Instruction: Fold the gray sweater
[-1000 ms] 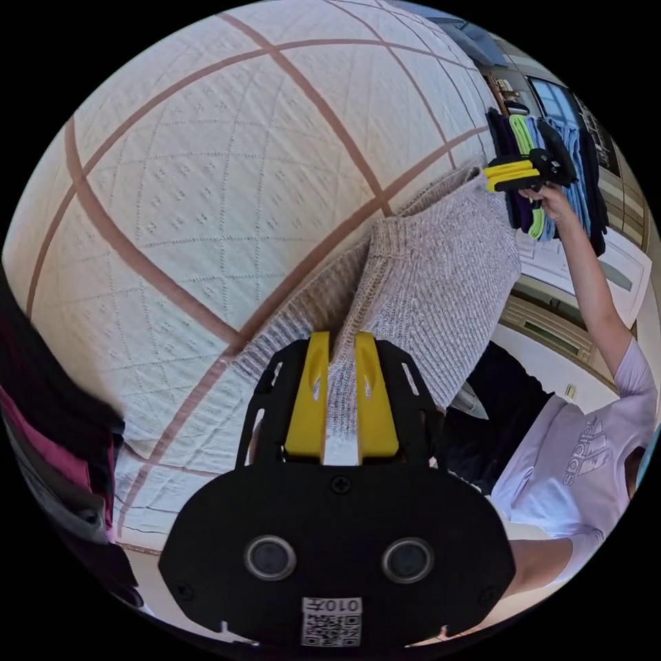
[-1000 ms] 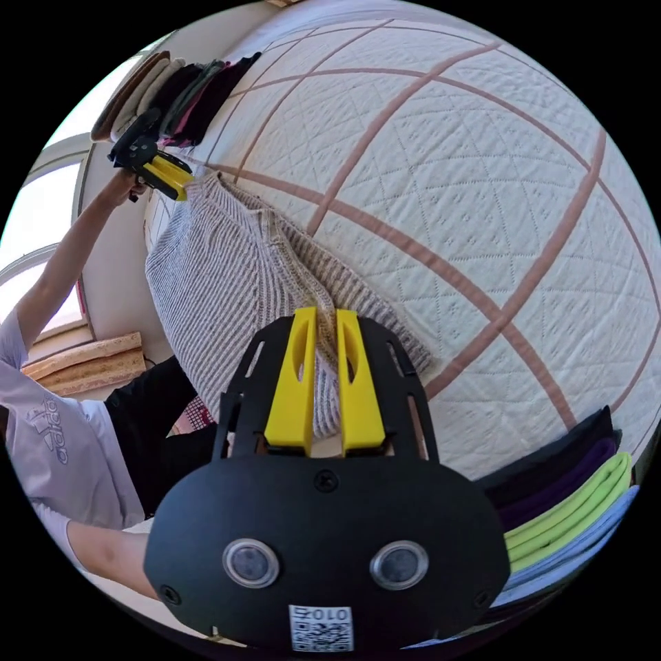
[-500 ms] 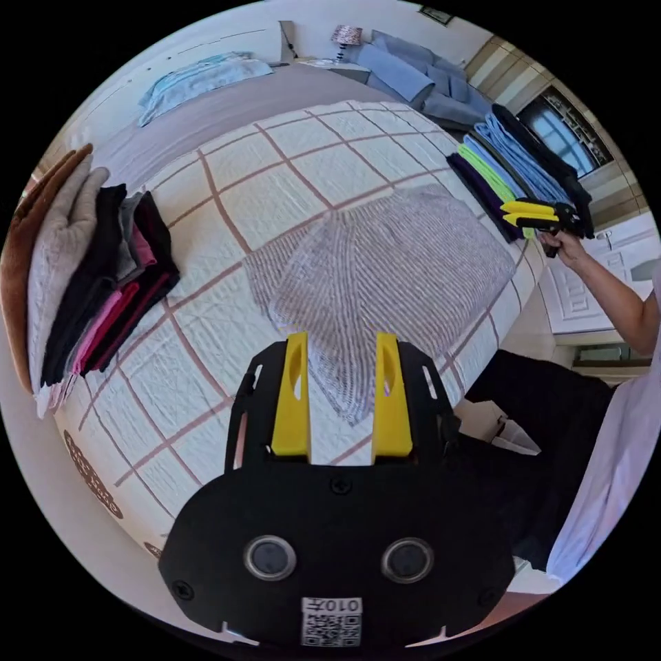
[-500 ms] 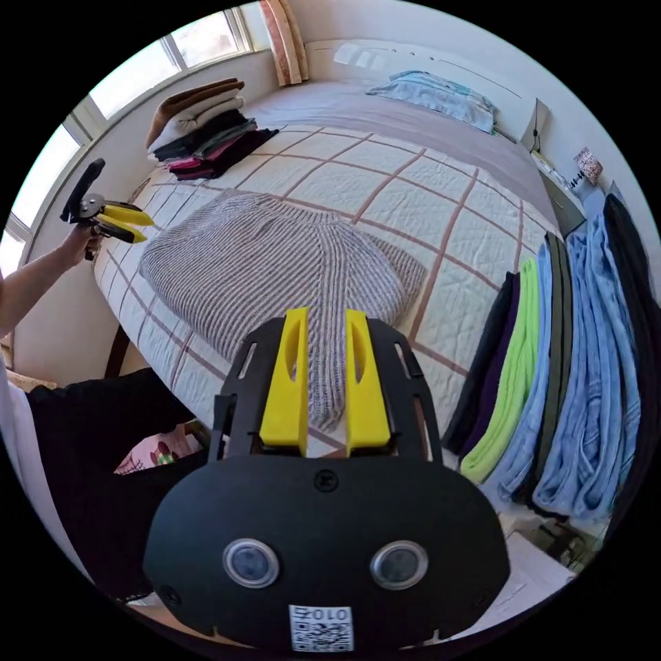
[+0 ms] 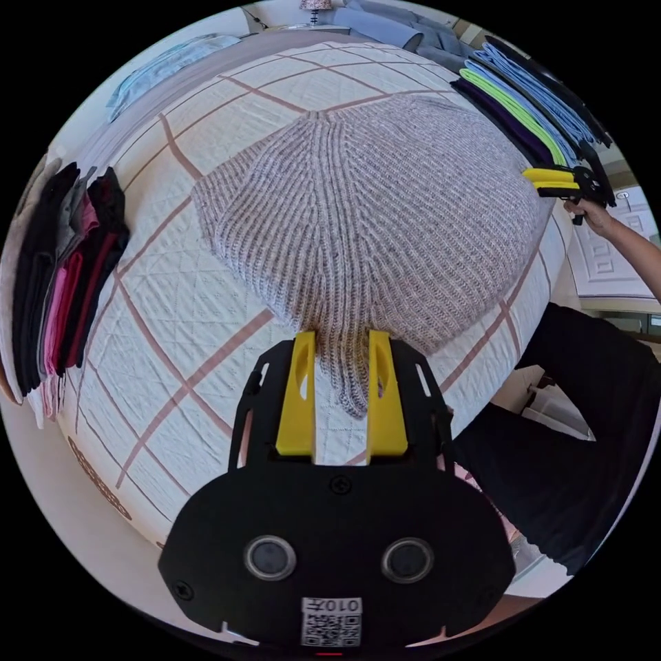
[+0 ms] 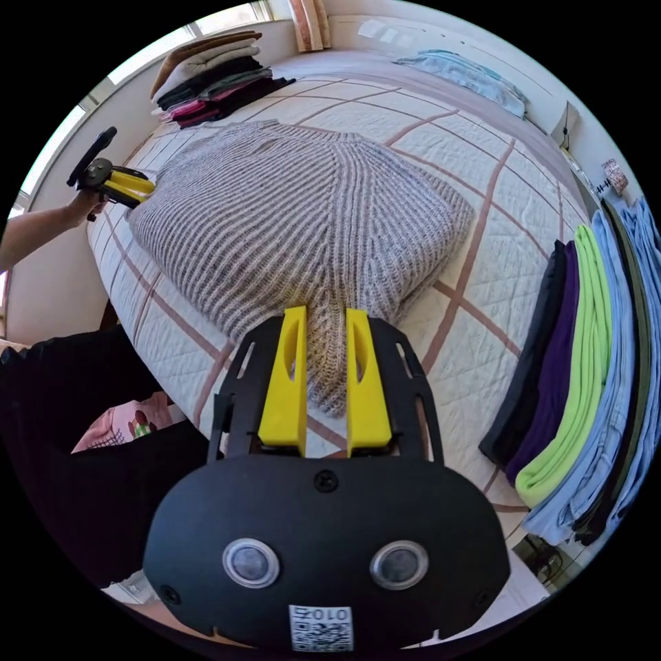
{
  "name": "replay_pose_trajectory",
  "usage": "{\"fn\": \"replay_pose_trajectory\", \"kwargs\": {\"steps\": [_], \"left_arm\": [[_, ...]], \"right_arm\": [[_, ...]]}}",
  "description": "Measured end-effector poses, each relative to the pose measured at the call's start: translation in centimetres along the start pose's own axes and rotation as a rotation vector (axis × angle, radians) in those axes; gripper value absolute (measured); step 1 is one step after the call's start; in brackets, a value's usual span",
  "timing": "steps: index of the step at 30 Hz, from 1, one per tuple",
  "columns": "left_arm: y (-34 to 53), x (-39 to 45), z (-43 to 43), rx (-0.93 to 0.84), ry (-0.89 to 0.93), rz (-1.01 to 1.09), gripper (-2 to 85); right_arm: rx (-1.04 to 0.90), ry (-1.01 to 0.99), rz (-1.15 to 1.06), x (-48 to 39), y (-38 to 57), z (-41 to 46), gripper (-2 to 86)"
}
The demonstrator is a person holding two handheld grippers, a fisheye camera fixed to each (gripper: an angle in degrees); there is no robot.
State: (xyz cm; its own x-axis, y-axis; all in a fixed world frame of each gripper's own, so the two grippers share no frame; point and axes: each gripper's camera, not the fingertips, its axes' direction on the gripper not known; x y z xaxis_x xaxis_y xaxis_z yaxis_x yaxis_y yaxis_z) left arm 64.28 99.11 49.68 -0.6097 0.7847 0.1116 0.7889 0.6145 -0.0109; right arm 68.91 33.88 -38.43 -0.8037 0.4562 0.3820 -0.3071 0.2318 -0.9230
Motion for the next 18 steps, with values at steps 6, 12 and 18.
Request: {"fn": "replay_pose_trajectory", "kwargs": {"steps": [6, 12, 18], "left_arm": [[1.7, 3.0, -6.2, 0.047, -0.018, -0.129, 12.3], [3.7, 9.5, -15.2, 0.122, -0.195, -0.253, 12.5], [-5.1, 26.2, -19.1, 0.254, -0.187, 0.161, 13.8]], "right_arm": [[0.034, -0.091, 0.133, 2.5, 2.4, -3.2, 10.8], [0.063, -0.171, 0.341, 6.3, 8.3, -5.8, 15.5], [0.058, -0.381, 0.417, 8.7, 10.2, -1.4, 16.9]]}}
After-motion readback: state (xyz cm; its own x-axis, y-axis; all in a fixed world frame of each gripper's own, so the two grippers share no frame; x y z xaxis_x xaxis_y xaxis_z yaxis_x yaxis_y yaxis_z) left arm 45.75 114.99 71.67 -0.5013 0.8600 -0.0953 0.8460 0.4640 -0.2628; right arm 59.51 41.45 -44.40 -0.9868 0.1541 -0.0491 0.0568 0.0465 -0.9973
